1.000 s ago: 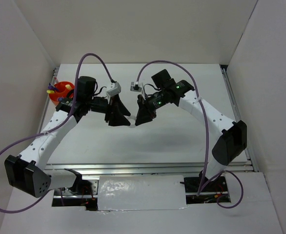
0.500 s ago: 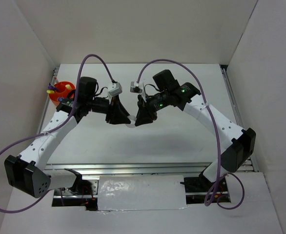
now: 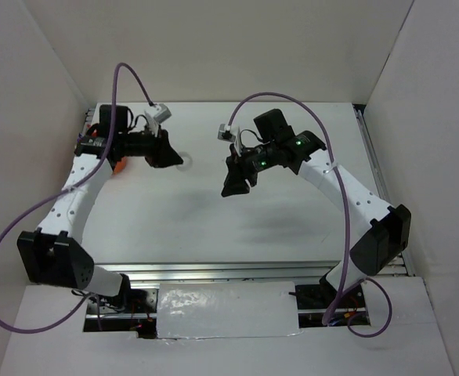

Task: Sort the stationery into containers
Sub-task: Place the stationery in the storage box.

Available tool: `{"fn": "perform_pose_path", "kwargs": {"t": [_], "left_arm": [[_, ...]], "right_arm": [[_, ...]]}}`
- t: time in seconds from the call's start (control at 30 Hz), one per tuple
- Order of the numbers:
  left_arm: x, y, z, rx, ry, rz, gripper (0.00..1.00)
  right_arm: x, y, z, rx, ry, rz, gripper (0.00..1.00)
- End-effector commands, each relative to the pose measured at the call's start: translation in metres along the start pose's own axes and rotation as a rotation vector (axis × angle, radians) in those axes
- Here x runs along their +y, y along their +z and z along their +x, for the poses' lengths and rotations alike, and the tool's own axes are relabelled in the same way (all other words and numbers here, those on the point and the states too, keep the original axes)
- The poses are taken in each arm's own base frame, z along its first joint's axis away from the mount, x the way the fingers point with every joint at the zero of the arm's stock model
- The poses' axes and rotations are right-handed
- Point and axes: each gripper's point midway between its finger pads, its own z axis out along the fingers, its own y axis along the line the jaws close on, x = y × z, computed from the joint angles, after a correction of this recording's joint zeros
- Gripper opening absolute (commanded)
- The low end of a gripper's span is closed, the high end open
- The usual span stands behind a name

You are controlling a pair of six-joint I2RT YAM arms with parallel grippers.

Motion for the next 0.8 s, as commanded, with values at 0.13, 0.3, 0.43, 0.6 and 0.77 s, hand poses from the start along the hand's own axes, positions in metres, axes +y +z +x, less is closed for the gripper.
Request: {"fn": "perform_pose_path", "kwargs": {"t": [0.13, 0.3, 0.43, 0.6, 0.77], "left_arm": [[0.190, -0.101, 0.007, 0.135, -0.087, -0.717, 0.09], [0.249, -0.149, 0.025, 0.233, -0.099, -0.833, 0.12], [0.280, -0.168, 0.039, 0.300, -0.110, -0.882, 0.13], [0.306, -0.178, 0.040, 0.360, -0.081, -0.915, 0.14], [0.316, -0.179, 0.048, 0.411, -0.076, -0.928, 0.14]], "right_arm": [[-0.021, -0.004, 0.015, -0.002, 0.045, 0.060, 0.52], [-0.025, 0.000, 0.025, 0.001, 0.071, 0.044, 0.52], [-0.028, 0.003, 0.029, 0.005, 0.086, 0.039, 0.52], [-0.034, 0.005, 0.033, 0.016, 0.106, 0.031, 0.52], [-0.039, 0.004, 0.037, 0.016, 0.123, 0.035, 0.52]]}}
